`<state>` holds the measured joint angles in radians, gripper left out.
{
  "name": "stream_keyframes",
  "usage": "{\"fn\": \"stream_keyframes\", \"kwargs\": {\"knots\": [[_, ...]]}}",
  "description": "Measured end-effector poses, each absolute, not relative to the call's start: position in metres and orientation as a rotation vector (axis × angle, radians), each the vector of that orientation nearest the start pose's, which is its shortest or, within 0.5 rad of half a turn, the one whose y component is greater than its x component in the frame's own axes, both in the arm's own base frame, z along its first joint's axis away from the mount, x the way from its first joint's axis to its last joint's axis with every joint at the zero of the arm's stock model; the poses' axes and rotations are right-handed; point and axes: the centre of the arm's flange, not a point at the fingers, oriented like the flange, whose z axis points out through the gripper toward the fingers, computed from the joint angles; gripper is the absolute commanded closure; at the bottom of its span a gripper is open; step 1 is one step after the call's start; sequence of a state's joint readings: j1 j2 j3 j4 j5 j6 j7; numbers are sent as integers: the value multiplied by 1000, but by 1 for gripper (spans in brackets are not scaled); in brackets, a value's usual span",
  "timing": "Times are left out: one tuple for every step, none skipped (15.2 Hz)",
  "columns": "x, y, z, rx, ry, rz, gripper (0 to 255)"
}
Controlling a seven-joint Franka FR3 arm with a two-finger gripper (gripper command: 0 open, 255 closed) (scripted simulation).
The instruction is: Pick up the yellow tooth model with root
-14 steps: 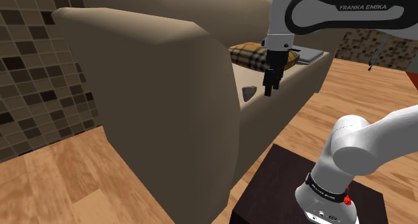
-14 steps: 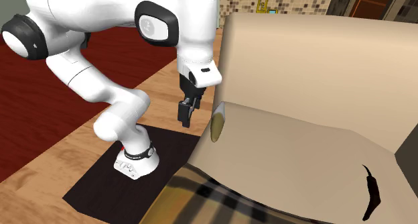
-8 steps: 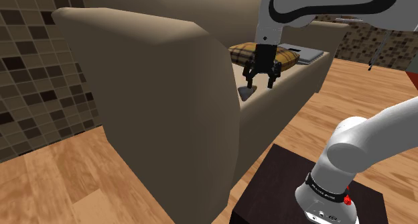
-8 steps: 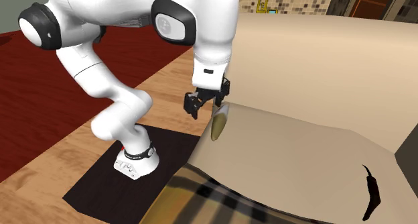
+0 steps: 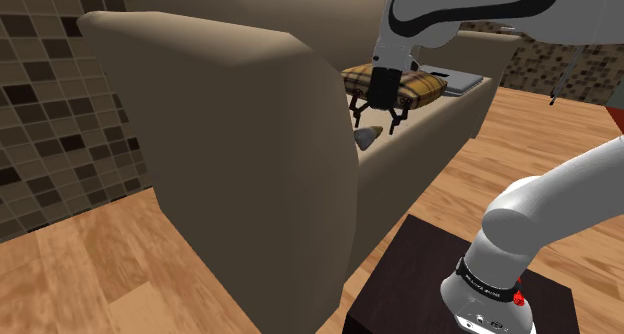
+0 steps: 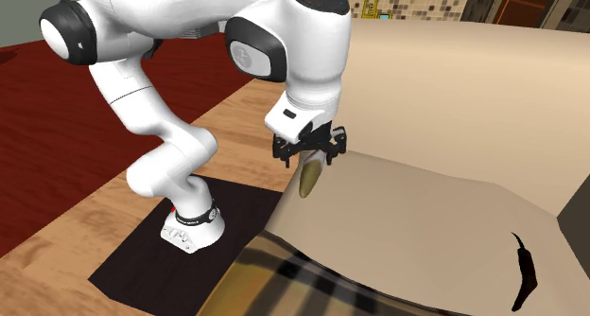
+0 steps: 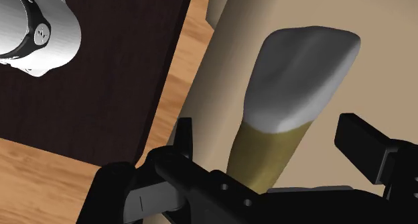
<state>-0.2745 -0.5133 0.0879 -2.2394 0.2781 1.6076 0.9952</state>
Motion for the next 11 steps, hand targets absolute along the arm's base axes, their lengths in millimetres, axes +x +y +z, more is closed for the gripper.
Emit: {"fn": "stream_keyframes", "kwargs": {"knots": [[384,-38,551,-2420,1700,298,0],[384,-37,543,-2419,1701,298,0],[384,-37,540,-2418,1702,299,0],[384,-37,538,-2418,1702,298,255],[384,-37,538,-2418,1702,298,255],[384,-37,538,-2418,1702,297,255],[384,-37,537,-2418,1702,297,255],[384,-37,537,-2418,1702,298,255],[384,-37,537,-2418,1703,298,255],[384,-37,537,-2418,1703,298,255],[384,-37,537,-2418,1703,298,255]]}}
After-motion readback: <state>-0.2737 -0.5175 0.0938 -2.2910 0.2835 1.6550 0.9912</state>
